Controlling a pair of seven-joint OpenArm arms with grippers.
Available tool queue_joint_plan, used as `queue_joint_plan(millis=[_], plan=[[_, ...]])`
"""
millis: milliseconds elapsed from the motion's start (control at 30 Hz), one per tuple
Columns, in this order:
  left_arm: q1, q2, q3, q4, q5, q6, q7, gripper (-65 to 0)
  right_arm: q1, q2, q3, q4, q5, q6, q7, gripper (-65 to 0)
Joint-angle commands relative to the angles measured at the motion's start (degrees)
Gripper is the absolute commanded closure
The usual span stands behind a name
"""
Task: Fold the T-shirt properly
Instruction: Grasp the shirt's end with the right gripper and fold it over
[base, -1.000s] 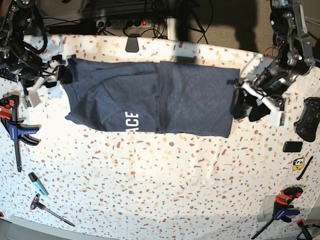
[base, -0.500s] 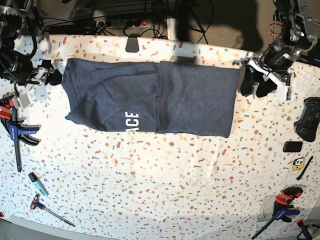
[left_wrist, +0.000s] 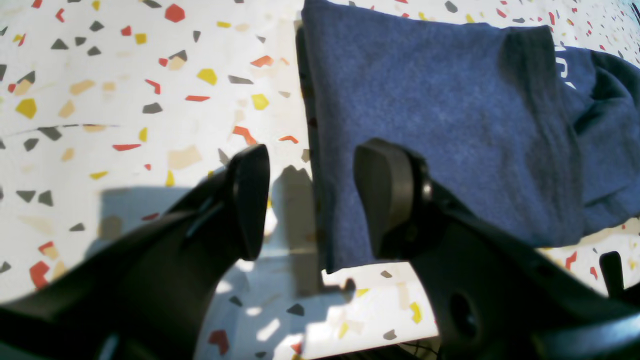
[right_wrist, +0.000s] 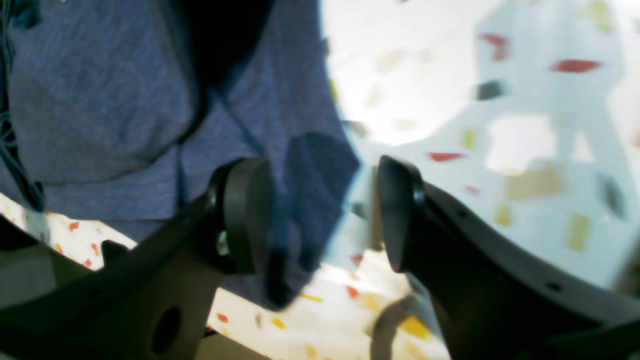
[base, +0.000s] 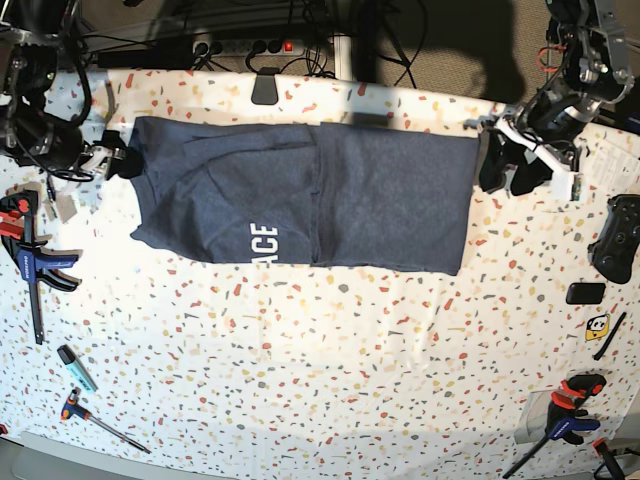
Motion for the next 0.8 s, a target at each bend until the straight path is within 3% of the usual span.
queue_joint_plan(millis=[0,133,267,500,667,767], plan=[[-0.3,-0.3,-0.3,1.1,-1.0,-0.3,-1.3,-30.1,0.8,0.6,-0.5,0.7,1.2,0.8,1.0,-34.1],[-0.3,-0.3,-0.3,1.1,-1.0,-0.3,-1.3,-30.1,0.8,0.3,-4.8,0.7,0.5,0.8,2.6,-34.1],[-0.3,-0.3,-0.3,1.1,-1.0,-0.3,-1.0,-30.1,0.8,0.3,-8.5,0.7,-4.4,0.8,5.0,-34.1],[-0.3,-0.3,-0.3,1.1,-1.0,-0.3,-1.1,-30.1,1.0,0.1,-8.8,0.7,-3.8,0.8,6.4,-34.0],[-0.3,-0.3,-0.3,1.1,-1.0,-0.3,-1.1,-30.1,0.9,-2.1,-8.8,0.7,-3.1,0.8,6.5,-34.0],[-0.3,-0.3,-0.3,1.1,-1.0,-0.3,-1.0,-30.1,0.9,-3.1,-8.8,0.7,-3.2,0.8,6.8,-27.7]])
